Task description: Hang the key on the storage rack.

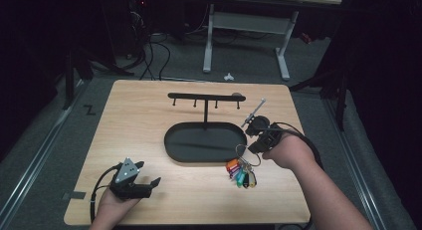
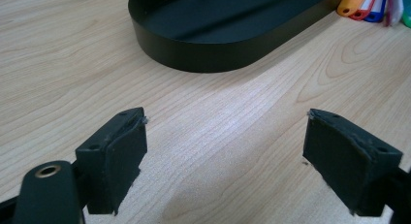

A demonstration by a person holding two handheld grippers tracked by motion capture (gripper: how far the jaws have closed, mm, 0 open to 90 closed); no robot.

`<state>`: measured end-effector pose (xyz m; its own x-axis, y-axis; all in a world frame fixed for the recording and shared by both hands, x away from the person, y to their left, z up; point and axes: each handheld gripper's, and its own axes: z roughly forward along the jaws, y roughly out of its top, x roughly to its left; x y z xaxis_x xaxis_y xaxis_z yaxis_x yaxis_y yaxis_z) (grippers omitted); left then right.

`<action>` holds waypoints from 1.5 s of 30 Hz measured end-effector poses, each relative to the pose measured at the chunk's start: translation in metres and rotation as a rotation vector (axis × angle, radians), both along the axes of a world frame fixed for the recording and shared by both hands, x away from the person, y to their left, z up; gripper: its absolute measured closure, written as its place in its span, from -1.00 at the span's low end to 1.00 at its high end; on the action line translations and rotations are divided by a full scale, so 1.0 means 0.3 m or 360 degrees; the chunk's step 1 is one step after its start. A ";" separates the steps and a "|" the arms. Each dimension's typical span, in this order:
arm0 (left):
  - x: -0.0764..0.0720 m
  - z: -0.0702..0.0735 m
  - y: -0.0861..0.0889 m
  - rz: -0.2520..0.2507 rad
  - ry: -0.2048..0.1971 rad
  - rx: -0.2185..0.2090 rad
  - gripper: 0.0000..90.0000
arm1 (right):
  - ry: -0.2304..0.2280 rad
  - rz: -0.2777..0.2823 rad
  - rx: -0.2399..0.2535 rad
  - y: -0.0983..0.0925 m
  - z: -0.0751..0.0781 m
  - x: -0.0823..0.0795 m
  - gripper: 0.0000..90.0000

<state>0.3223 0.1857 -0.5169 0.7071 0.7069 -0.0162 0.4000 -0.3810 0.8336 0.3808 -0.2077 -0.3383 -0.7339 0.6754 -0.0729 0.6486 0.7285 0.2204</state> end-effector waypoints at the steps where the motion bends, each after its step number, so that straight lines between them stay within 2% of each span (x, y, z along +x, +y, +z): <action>1: -0.002 0.001 0.000 -0.0003 -0.0001 0.0003 -0.64 | -0.0015 0.0006 0.0000 0.005 0.024 0.002 0.95; 12: -0.001 0.002 0.003 -0.0002 0.0002 0.0004 -0.64 | -0.0098 0.0003 -0.0030 0.027 0.122 0.030 0.95; 16: 0.000 0.002 0.005 0.0000 0.0001 -0.0001 -0.64 | -0.0130 -0.0009 -0.0035 0.033 0.161 0.054 0.94; 23: -0.004 0.003 0.011 0.0003 0.0002 0.0003 -0.64 | -0.0151 -0.0010 -0.0035 0.043 0.192 0.090 0.95; 45: -0.005 0.004 0.026 0.0019 0.0003 -0.0019 -0.64 | -0.0143 -0.0055 -0.0019 0.064 0.217 0.198 0.95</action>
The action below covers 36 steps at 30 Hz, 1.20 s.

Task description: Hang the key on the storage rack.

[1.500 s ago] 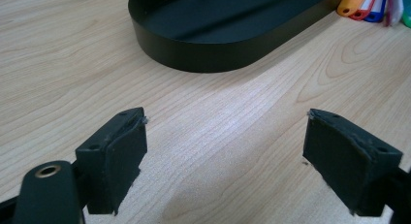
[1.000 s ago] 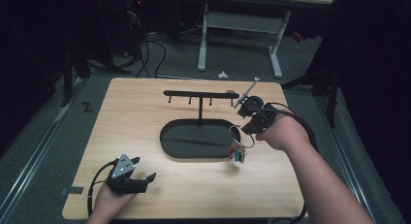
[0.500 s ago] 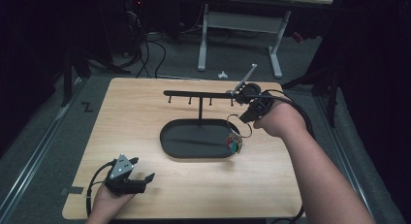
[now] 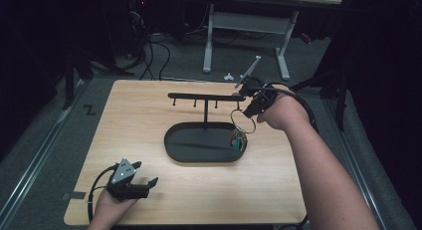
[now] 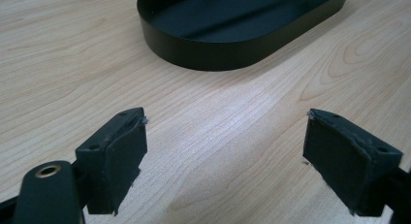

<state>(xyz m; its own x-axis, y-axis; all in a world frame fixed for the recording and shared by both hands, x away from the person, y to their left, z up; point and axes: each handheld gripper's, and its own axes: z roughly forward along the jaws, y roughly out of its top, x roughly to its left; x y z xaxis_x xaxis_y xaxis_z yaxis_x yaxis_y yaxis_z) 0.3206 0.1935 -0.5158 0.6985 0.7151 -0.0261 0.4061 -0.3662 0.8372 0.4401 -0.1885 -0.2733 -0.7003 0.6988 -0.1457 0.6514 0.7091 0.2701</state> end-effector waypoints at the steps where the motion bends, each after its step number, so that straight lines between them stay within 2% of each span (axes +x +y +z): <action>1: 0.000 0.000 0.001 0.0000 0.0001 0.0002 -0.64 | 0.0001 -0.0008 0.0011 -0.001 -0.003 0.007 0.95; 5: -0.004 0.001 0.005 -0.0001 -0.0003 0.0003 -0.64 | 0.0008 -0.0032 0.0035 -0.011 -0.019 0.040 0.95; 8: 0.000 -0.001 0.006 0.0007 -0.0001 0.0001 -0.64 | 0.0019 -0.0050 0.0026 -0.016 -0.036 0.067 0.95; 9: 0.000 -0.001 0.006 0.0004 0.0001 0.0005 -0.64 | 0.0028 -0.0079 0.0036 -0.016 -0.039 0.070 0.95; 12: 0.001 -0.001 0.006 0.0004 0.0001 0.0007 -0.64 | 0.0023 -0.0052 0.0041 -0.022 -0.042 0.088 0.95; 18: 0.000 -0.002 0.007 0.0000 0.0008 0.0011 -0.64 | 0.0037 -0.0087 0.0065 -0.022 -0.048 0.101 0.95; 22: 0.000 -0.004 0.007 0.0005 0.0009 0.0005 -0.64 | 0.0029 -0.0045 0.0079 -0.029 -0.047 0.114 0.95; 23: 0.000 -0.004 0.008 0.0006 0.0010 0.0006 -0.64 | 0.0037 -0.0076 0.0084 -0.029 -0.046 0.113 0.95; 29: 0.000 -0.004 0.007 0.0003 0.0014 0.0011 -0.64 | 0.0022 -0.0071 0.0098 -0.051 -0.043 0.128 0.95; 30: 0.000 -0.004 0.008 0.0003 0.0014 0.0011 -0.64 | 0.0034 -0.0109 0.0106 -0.055 -0.042 0.128 0.95; 35: 0.001 -0.005 0.007 0.0006 0.0010 0.0007 -0.64 | 0.0021 -0.0091 0.0110 -0.067 -0.038 0.141 0.95; 36: 0.000 -0.006 0.006 0.0005 0.0009 0.0009 -0.64 | 0.0029 -0.0119 0.0112 -0.068 -0.039 0.142 0.95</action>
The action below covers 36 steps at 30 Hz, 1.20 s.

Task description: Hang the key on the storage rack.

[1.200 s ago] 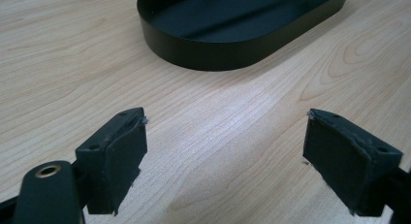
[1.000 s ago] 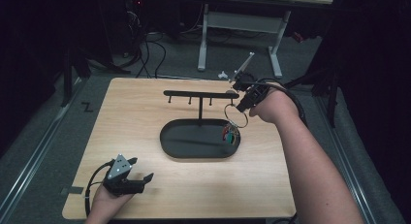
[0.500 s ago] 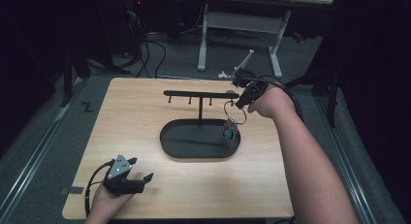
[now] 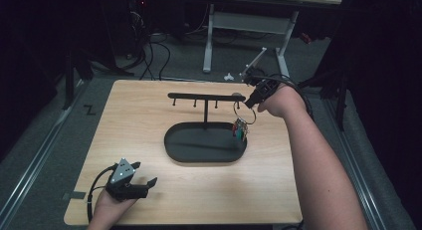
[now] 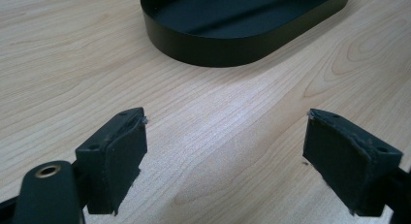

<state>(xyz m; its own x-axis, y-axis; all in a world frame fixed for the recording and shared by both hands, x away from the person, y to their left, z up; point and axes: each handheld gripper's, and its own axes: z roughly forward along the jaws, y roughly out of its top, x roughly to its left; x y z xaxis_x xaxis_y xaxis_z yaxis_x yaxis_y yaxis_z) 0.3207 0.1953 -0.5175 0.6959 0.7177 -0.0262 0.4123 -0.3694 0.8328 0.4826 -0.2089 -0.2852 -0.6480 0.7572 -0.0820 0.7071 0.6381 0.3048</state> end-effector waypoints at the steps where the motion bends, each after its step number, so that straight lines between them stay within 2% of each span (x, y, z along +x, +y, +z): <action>1: 0.000 0.000 0.000 0.0000 -0.0001 0.0002 -0.64 | -0.0007 0.0015 -0.0001 -0.003 -0.003 0.007 0.95; 7: 0.000 0.000 0.001 0.0003 0.0000 0.0000 -0.64 | 0.0017 -0.0002 0.0010 0.000 -0.033 0.027 0.94; 8: 0.000 -0.001 0.001 0.0003 0.0001 0.0002 -0.64 | 0.0006 0.0017 0.0011 0.000 -0.039 0.034 0.94; 9: 0.000 -0.001 0.001 0.0003 0.0001 0.0002 -0.64 | 0.0018 -0.0003 0.0017 0.003 -0.045 0.035 0.94; 13: 0.000 0.000 0.003 0.0001 0.0003 0.0004 -0.64 | 0.0017 0.0026 0.0008 0.006 -0.056 0.046 0.93; 14: 0.000 0.000 0.003 0.0001 0.0004 0.0004 -0.64 | 0.0016 -0.0003 0.0004 0.011 -0.057 0.046 0.88; 17: 0.000 0.001 0.003 -0.0003 0.0007 0.0004 -0.64 | 0.0012 -0.0018 0.0020 0.012 -0.053 0.047 0.79; 21: -0.001 0.001 0.003 -0.0003 0.0007 0.0003 -0.64 | -0.0007 -0.0022 0.0020 0.014 -0.044 0.041 0.78; 22: -0.001 0.001 0.002 0.0000 0.0004 0.0002 -0.64 | -0.0017 -0.0001 0.0018 0.012 -0.042 0.041 0.77; 28: -0.002 0.000 -0.001 -0.0005 0.0005 0.0007 -0.64 | -0.0049 -0.0030 0.0031 0.010 -0.037 0.025 0.70; 31: -0.002 0.000 0.000 -0.0004 0.0004 0.0007 -0.64 | -0.0072 -0.0031 0.0028 0.007 -0.041 0.015 0.61; 32: -0.003 0.000 0.000 -0.0003 0.0004 0.0006 -0.64 | -0.0092 -0.0055 0.0040 0.005 -0.044 0.007 0.51; 36: -0.003 -0.001 -0.001 -0.0002 0.0002 0.0008 -0.64 | -0.0122 -0.0087 0.0042 -0.003 -0.050 0.000 0.40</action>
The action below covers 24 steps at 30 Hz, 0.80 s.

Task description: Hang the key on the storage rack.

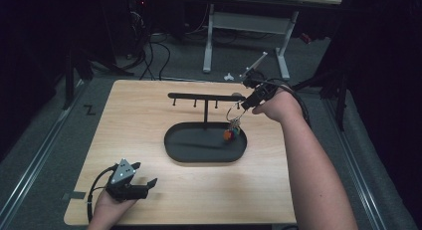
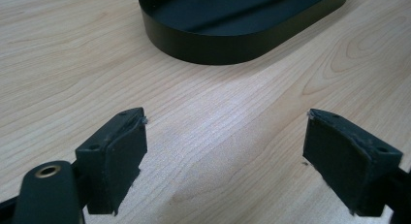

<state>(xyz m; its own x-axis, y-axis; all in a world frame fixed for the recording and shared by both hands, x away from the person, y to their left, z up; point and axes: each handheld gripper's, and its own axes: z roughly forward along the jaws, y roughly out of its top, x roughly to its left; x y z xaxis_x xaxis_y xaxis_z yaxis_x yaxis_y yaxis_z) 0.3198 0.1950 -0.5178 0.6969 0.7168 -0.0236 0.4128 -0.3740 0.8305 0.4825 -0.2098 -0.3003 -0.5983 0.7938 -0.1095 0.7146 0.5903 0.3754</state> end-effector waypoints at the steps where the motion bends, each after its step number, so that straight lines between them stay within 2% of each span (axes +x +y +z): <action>1: 0.000 0.000 0.000 -0.0001 0.0000 0.0001 -0.64 | -0.0011 -0.0007 0.0009 -0.004 -0.003 -0.003 0.36; 2: 0.000 0.000 0.000 0.0000 -0.0001 0.0002 -0.64 | -0.0034 -0.0033 0.0011 -0.008 -0.007 -0.012 0.30; 4: 0.000 0.000 -0.001 -0.0001 0.0001 0.0003 -0.64 | -0.0051 -0.0024 0.0009 -0.012 -0.010 -0.013 0.28; 14: 0.001 -0.002 -0.006 -0.0007 0.0001 0.0010 -0.64 | -0.0120 -0.0092 0.0031 -0.048 -0.049 -0.066 0.23; 24: 0.001 -0.003 -0.013 -0.0015 0.0005 0.0017 -0.64 | -0.0169 -0.0183 0.0121 -0.116 -0.130 -0.125 0.00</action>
<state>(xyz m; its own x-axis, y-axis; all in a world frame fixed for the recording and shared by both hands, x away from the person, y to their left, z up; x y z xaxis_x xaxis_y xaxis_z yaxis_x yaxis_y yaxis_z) 0.3199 0.1913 -0.5187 0.7036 0.7103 -0.0182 0.4117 -0.3867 0.8252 0.4450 -0.2446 -0.3393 -0.4914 0.8646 -0.1047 0.7295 0.4743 0.4929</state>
